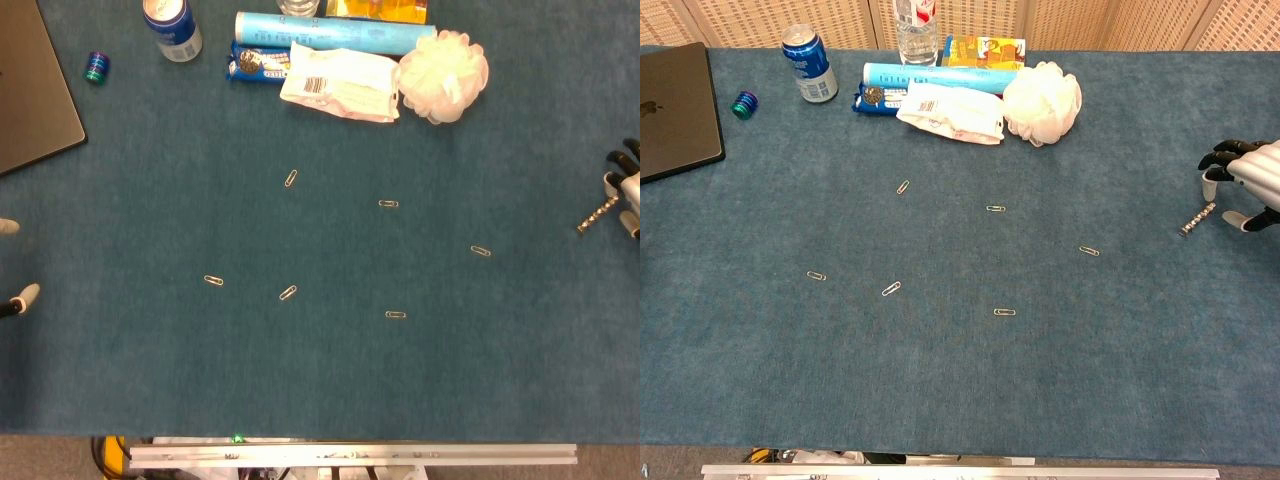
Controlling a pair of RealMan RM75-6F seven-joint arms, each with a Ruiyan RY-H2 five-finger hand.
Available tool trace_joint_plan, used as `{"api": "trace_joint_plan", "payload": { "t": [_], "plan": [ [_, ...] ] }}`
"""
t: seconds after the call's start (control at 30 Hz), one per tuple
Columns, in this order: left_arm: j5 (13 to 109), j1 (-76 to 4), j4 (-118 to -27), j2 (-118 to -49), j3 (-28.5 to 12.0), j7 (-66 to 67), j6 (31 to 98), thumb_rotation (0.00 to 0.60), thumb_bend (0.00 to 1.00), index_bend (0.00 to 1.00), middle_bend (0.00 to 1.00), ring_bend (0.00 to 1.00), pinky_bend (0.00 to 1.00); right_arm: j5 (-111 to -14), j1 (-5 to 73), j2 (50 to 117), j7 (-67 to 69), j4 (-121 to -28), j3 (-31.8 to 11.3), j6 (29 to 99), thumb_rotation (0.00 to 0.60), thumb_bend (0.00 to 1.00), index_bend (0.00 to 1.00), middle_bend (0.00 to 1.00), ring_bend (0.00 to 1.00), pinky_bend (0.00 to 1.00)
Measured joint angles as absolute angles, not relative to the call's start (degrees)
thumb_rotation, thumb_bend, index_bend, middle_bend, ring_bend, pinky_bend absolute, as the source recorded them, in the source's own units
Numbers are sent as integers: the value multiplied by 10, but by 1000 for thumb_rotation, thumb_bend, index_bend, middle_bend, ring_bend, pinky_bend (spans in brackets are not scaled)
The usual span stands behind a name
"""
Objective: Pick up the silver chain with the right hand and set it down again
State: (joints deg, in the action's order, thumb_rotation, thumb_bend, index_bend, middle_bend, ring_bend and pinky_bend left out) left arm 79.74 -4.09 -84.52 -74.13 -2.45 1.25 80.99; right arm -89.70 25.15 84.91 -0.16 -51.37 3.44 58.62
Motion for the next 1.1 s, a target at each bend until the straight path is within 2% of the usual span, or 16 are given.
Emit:
{"api": "trace_joint_plan", "payload": {
  "t": [1.1],
  "plan": [
    [796,-41,-839,-746,-23,9,803,600,110,319,202,215,480,-909,255,884,0,-465,41,595,600,324,449,230,104,247]
  ]
}}
